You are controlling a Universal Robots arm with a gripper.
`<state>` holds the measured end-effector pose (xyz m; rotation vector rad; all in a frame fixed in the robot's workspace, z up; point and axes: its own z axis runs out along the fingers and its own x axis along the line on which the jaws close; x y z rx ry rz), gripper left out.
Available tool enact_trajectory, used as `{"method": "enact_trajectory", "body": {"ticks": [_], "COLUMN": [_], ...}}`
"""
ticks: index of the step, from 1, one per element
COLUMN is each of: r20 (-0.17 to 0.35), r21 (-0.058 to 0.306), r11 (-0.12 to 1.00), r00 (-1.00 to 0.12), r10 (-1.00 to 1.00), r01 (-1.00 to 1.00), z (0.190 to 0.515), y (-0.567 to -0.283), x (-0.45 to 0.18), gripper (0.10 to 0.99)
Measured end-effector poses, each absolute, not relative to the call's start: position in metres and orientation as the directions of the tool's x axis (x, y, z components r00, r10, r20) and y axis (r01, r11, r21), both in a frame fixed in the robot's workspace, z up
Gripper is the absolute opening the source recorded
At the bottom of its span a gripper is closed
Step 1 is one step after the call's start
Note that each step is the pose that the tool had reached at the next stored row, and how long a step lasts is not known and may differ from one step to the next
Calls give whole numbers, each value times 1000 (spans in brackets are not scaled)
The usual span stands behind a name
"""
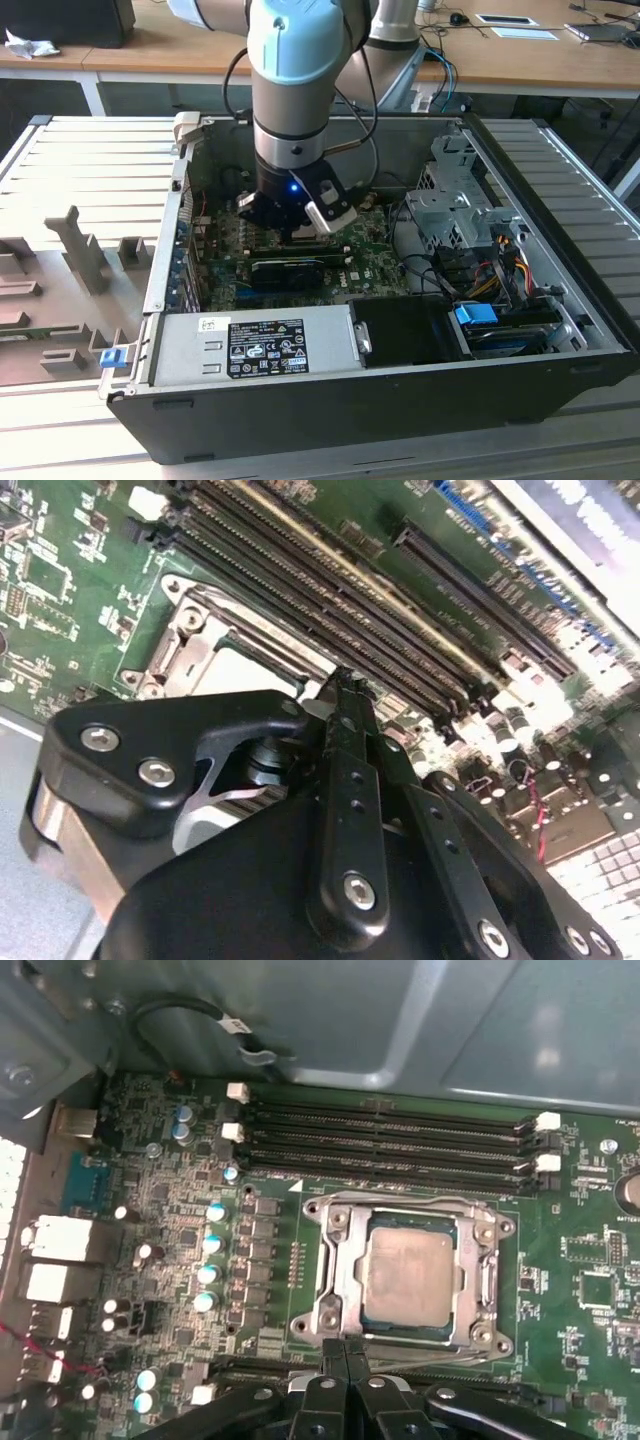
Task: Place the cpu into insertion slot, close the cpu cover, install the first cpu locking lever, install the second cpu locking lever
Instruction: 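Install the second cpu locking lever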
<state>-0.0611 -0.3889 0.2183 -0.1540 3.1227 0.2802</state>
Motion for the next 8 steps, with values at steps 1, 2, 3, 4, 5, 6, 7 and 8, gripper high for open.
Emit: {"method": "enact_trajectory", "body": {"ticks": [1, 2, 3, 4, 5, 6, 7, 8], "r20": [-12, -13, -13, -14, -15, -16, -17, -18], "r21": [183, 191, 200, 208, 216, 228, 237, 243], "r11": [978, 977, 975, 973, 971, 967, 965, 963], "r00": [-995, -995, -995, -995, -994, -994, -993, -993], "r10": [-97, -98, -99, -102, -105, -110, -113, -113], "r01": [-98, -98, -100, -103, -106, -111, -114, -114], "z": [218, 218, 218, 218, 218, 217, 216, 216], "y": [-391, -392, -393, -393, -394, -396, -398, -401], "x": [-62, -62, -62, -63, -63, -64, -65, -65], "gripper": [106, 106, 106, 106, 106, 106, 106, 106]}}
